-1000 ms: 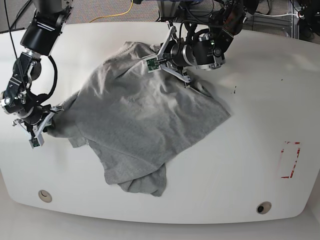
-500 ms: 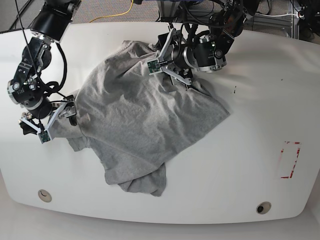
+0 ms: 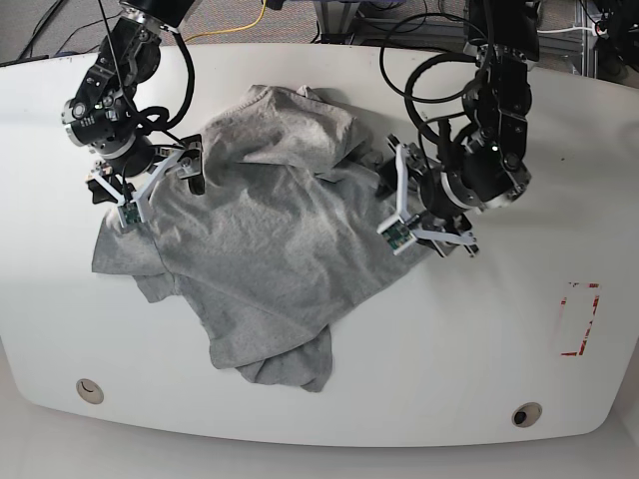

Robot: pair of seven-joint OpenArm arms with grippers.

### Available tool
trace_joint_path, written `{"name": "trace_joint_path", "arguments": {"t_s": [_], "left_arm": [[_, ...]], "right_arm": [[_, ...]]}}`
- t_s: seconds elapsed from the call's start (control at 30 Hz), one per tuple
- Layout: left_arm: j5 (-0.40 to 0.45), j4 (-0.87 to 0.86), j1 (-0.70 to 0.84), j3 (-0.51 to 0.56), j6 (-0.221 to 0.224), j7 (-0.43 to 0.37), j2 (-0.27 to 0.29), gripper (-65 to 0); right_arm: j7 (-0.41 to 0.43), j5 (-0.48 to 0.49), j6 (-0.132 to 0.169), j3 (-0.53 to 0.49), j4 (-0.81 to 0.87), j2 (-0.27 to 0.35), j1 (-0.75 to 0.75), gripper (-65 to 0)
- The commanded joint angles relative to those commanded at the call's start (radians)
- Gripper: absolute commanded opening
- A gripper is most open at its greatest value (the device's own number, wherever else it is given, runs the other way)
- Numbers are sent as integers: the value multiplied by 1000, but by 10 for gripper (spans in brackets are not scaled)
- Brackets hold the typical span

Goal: Layout the t-shirt on the table in an organized manner, then fold the t-shirt properly
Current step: 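Release and regrasp the shirt's hem edge with both grippers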

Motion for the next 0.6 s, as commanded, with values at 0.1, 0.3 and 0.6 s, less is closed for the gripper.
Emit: {"name": "trace_joint_path", "arguments": {"t_s": [0.1,0.3,0.6], "left_arm": [[3,0,-18,-35,0,0,-3,-271],[6,-2,-20,-107,0,-3,-37,-271],[6,-15,31,-209,0,-5,-52,-271]], "right_arm": [[0,0,0,2,0,-23,-26,0],[0,0,0,2,2,-68,-86,0],[0,72,0,5,21,-86,-207,0]]}}
